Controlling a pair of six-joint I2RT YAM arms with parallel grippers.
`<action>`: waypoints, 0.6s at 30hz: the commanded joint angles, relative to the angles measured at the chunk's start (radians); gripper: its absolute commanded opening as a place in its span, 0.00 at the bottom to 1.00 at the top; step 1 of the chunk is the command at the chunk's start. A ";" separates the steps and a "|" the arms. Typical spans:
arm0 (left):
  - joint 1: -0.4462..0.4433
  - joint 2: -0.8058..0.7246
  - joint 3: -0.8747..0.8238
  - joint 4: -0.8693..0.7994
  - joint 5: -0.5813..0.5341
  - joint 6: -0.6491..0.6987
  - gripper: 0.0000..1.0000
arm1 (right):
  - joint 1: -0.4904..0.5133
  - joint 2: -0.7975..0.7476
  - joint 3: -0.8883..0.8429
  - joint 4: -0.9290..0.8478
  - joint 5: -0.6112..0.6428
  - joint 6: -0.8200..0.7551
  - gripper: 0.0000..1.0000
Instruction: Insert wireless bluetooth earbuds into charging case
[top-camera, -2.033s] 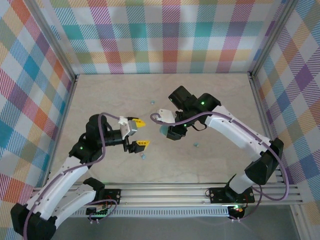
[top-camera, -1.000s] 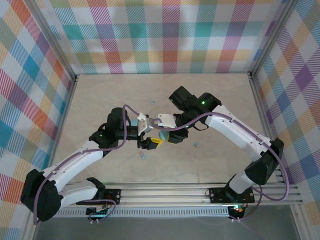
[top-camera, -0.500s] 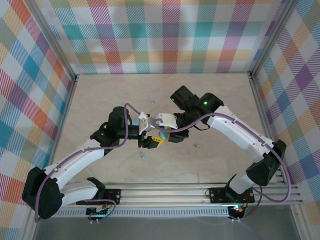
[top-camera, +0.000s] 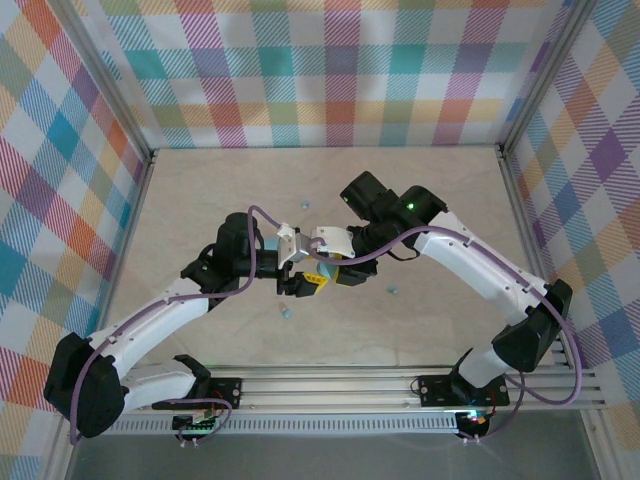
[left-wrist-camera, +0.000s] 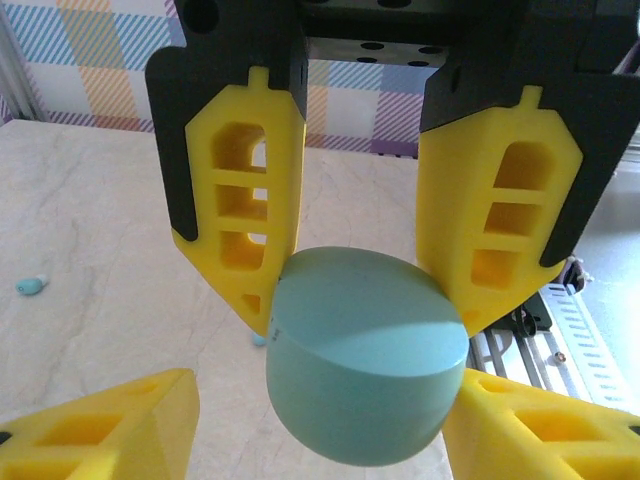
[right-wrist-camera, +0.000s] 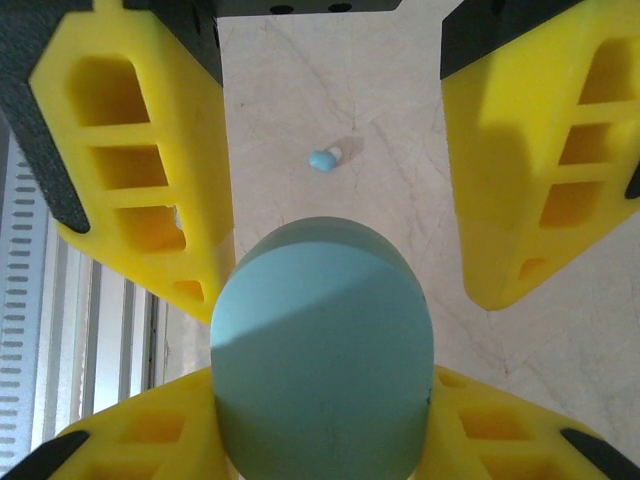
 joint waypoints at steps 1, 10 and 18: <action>-0.007 0.009 0.030 0.050 0.028 -0.006 0.62 | 0.006 -0.024 -0.005 -0.001 -0.039 -0.022 0.19; -0.008 0.017 0.036 0.044 0.050 -0.006 0.42 | 0.006 -0.017 -0.007 0.002 -0.033 -0.021 0.21; -0.008 -0.009 0.008 0.032 0.031 -0.013 0.21 | 0.005 -0.066 -0.056 0.107 0.005 0.022 0.52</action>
